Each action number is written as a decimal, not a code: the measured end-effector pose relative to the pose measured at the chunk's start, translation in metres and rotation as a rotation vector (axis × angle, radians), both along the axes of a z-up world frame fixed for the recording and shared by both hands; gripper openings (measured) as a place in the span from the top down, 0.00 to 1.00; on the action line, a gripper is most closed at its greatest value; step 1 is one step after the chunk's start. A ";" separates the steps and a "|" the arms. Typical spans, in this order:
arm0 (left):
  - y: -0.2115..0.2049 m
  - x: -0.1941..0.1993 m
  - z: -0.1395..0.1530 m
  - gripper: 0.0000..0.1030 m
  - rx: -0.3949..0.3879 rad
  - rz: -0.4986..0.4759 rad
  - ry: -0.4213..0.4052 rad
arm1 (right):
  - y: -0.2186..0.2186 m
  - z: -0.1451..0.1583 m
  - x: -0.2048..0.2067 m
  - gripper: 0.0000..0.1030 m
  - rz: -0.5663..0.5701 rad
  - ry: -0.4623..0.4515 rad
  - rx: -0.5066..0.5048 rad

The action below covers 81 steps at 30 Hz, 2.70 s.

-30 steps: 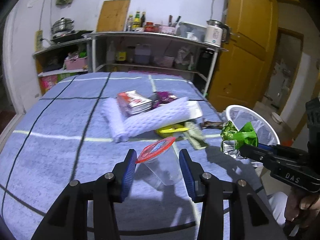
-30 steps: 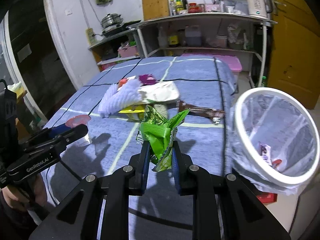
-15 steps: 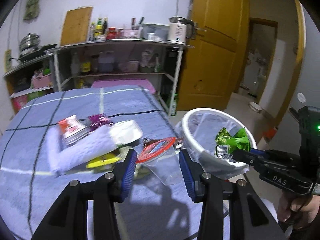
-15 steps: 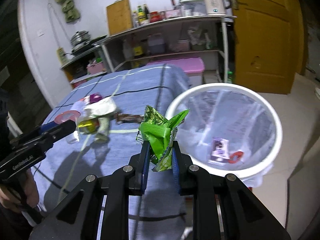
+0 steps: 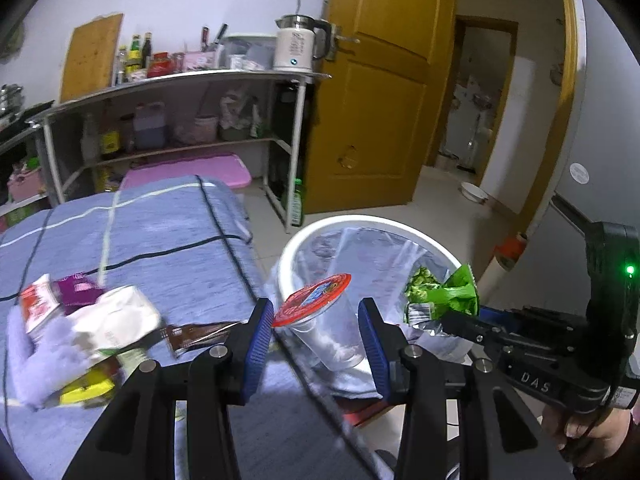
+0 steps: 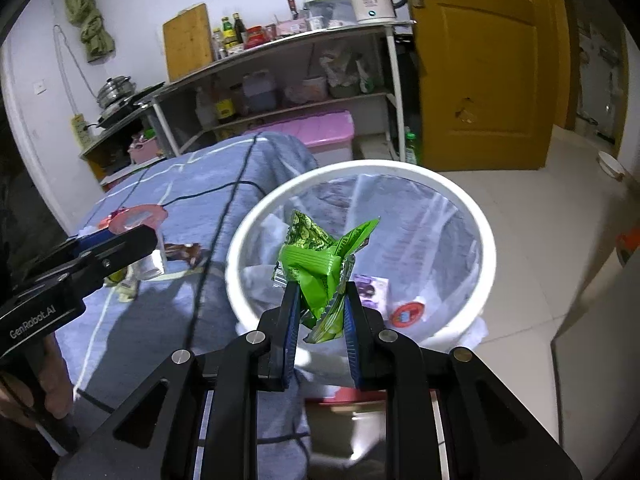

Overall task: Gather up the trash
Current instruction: 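Carry the cup and snack bag over the trash bin and open both tools, then move both open tools back over the table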

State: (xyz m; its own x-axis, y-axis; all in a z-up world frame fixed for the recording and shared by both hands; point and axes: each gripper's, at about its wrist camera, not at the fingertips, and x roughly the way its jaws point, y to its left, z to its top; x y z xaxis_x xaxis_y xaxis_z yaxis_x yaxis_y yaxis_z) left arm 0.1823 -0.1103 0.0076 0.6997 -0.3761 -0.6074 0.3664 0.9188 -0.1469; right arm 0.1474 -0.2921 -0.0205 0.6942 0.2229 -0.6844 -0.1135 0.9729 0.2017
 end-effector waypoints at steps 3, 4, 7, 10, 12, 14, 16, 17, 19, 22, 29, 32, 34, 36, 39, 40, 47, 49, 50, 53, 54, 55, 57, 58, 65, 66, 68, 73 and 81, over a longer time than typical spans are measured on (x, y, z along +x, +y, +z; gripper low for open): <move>-0.011 0.011 -0.006 0.57 -0.002 -0.019 0.015 | -0.007 -0.004 0.003 0.79 -0.013 0.010 -0.006; -0.014 0.015 -0.007 0.57 -0.002 -0.024 0.017 | -0.009 -0.005 0.004 0.79 -0.016 0.012 -0.006; -0.024 0.025 -0.013 0.57 -0.002 -0.044 0.034 | -0.014 -0.007 0.007 0.79 -0.025 0.020 -0.008; -0.031 0.031 -0.019 0.56 0.000 -0.059 0.047 | -0.017 -0.010 0.011 0.79 -0.033 0.032 0.001; -0.034 0.033 -0.023 0.56 0.003 -0.068 0.054 | -0.019 -0.012 0.013 0.78 -0.036 0.041 0.001; -0.036 0.035 -0.025 0.56 0.000 -0.077 0.064 | -0.020 -0.014 0.014 0.78 -0.038 0.045 0.003; -0.038 0.037 -0.029 0.56 0.005 -0.083 0.076 | -0.021 -0.016 0.016 0.75 -0.040 0.050 0.003; -0.040 0.038 -0.029 0.56 0.005 -0.084 0.079 | -0.021 -0.016 0.017 0.74 -0.042 0.052 0.003; -0.040 0.039 -0.031 0.54 0.002 -0.084 0.084 | -0.022 -0.018 0.017 0.65 -0.043 0.055 0.007; -0.038 0.040 -0.032 0.49 -0.008 -0.079 0.088 | -0.021 -0.019 0.017 0.60 -0.046 0.053 0.007; -0.031 0.036 -0.028 0.47 -0.031 -0.063 0.081 | -0.022 -0.015 0.012 0.60 -0.052 0.041 0.002; -0.024 0.029 -0.023 0.47 -0.042 -0.047 0.073 | -0.019 -0.011 0.009 0.60 -0.050 0.035 -0.003; -0.019 0.023 -0.020 0.47 -0.047 -0.039 0.067 | -0.015 -0.007 0.005 0.60 -0.046 0.025 -0.008; -0.012 0.015 -0.016 0.47 -0.047 -0.029 0.058 | -0.009 -0.001 0.000 0.60 -0.036 0.011 -0.014; -0.002 0.002 -0.010 0.47 -0.046 -0.015 0.045 | 0.000 0.008 -0.008 0.60 -0.014 -0.010 -0.020; 0.001 -0.002 -0.008 0.47 -0.046 -0.010 0.042 | 0.003 0.011 -0.010 0.60 -0.008 -0.016 -0.022; 0.027 -0.034 0.010 0.43 -0.048 0.034 0.003 | 0.031 0.026 -0.029 0.60 0.047 -0.052 -0.034; 0.033 -0.043 0.013 0.42 -0.048 0.046 -0.007 | 0.039 0.029 -0.033 0.60 0.065 -0.059 -0.036; 0.038 -0.048 0.015 0.42 -0.048 0.053 -0.011 | 0.042 0.030 -0.035 0.60 0.073 -0.062 -0.037; 0.048 -0.057 0.018 0.42 -0.049 0.072 -0.015 | 0.053 0.034 -0.041 0.60 0.100 -0.071 -0.042; 0.052 -0.060 0.019 0.42 -0.049 0.080 -0.017 | 0.057 0.034 -0.043 0.60 0.108 -0.075 -0.044; 0.056 -0.064 0.020 0.42 -0.048 0.089 -0.020 | 0.060 0.036 -0.044 0.60 0.116 -0.079 -0.044; 0.064 -0.069 0.021 0.42 -0.047 0.101 -0.024 | 0.067 0.038 -0.048 0.60 0.132 -0.087 -0.047; 0.067 -0.072 0.022 0.42 -0.047 0.109 -0.026 | 0.070 0.039 -0.049 0.60 0.138 -0.089 -0.048; 0.090 -0.090 0.025 0.42 -0.041 0.169 -0.036 | 0.088 0.044 -0.054 0.60 0.179 -0.102 -0.053; 0.093 -0.091 0.025 0.42 -0.038 0.177 -0.037 | 0.090 0.044 -0.054 0.60 0.184 -0.102 -0.054; 0.098 -0.094 0.026 0.42 -0.038 0.188 -0.038 | 0.094 0.044 -0.055 0.60 0.194 -0.102 -0.054; 0.112 -0.099 0.024 0.42 -0.031 0.225 -0.038 | 0.102 0.042 -0.055 0.60 0.216 -0.097 -0.052; 0.141 -0.104 0.013 0.42 -0.014 0.289 -0.020 | 0.118 0.032 -0.051 0.57 0.265 -0.070 -0.040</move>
State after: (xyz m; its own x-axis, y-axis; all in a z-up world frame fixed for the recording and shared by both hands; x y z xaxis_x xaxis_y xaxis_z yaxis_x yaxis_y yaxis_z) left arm 0.0785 0.0305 0.0203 0.7905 -0.1676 -0.5890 0.0926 0.9835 -0.1556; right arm 0.0964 -0.1737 0.0113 0.6614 0.3767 -0.6486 -0.3772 0.9145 0.1465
